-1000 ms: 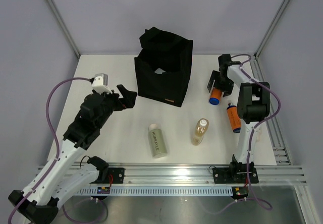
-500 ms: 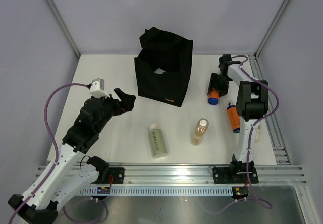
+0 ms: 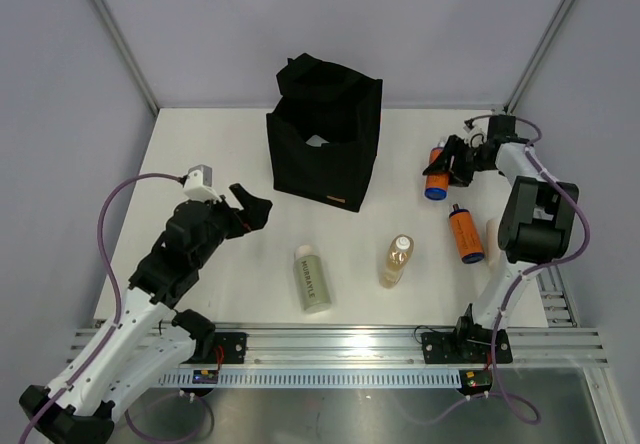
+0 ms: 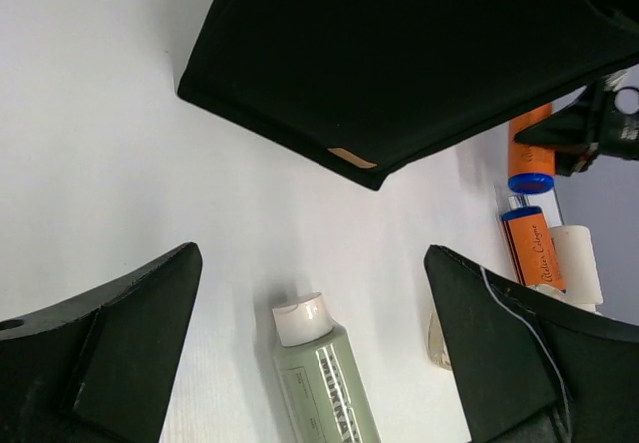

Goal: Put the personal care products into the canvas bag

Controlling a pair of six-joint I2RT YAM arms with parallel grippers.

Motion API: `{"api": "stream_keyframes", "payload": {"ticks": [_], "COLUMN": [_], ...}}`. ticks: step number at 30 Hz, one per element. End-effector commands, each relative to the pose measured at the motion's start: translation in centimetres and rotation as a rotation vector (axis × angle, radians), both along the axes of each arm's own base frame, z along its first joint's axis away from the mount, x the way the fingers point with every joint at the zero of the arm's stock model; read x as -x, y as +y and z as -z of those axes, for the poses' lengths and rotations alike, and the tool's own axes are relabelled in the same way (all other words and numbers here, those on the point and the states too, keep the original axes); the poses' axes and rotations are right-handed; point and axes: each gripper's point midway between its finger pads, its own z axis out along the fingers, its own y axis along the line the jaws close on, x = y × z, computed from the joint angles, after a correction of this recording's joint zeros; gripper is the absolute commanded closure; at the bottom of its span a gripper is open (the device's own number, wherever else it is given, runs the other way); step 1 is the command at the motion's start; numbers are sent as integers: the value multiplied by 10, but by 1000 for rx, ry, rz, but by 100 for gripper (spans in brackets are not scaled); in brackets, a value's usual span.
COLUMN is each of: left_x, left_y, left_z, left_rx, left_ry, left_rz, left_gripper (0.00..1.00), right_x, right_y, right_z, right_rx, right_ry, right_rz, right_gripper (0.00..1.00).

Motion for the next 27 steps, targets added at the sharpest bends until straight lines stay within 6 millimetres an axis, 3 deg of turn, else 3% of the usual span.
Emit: {"api": "stream_keyframes", "payload": {"ticks": [1,2,3,5,6,7,8,9,10,11,13,14,17,21,23,27], "left_x": [-2,-2,-2,-3,-2,-2,-2,-2,-2,-2,-3,-3,-3,0,2,6], "left_y": [-6,-6,-8,-11,-14,-15,-17,-20,-22,-23,-25,-26,-29,-37,-40,-43], "left_z": [-11,-9,-5,1,3,9,13,14,19,22,23,25,28,38,44,56], "left_rx": [37,35,36,36,45,45,47,59,59,59,66,64,57,65,77,83], "left_ry": [-40,-38,-31,-15,-6,7,19,21,31,39,37,41,43,69,92,139], "left_rz": [21,24,32,40,51,58,65,75,80,85,91,96,112,159,168,182], "left_gripper": [1,1,1,1,1,1,1,1,1,1,1,1,1,1,1,1], "right_x": [-14,-13,-11,-9,-7,-4,-4,-1,5,4,4,0,-15,-37,-50,-65], "right_y": [37,38,43,49,53,64,71,79,101,111,138,161,199,239,261,282], "right_z": [-123,-137,-168,-204,-239,-256,-292,-304,-317,-341,-359,-370,-381,-375,-359,-321], "right_rx": [-147,-151,-159,-157,-133,-121,-84,-48,-35,12,84,109,139,205,255,339], "right_ry": [-414,-456,-545,-639,-733,-781,-875,-917,-959,-1010,-1101,-1136,-1188,-1239,-1250,-1217], "right_rz": [-158,-167,-196,-230,-266,-306,-337,-381,-438,-449,-526,-547,-571,-583,-586,-619], "right_gripper": [100,100,100,100,100,100,100,100,100,100,100,100,100,100,100,100]}}
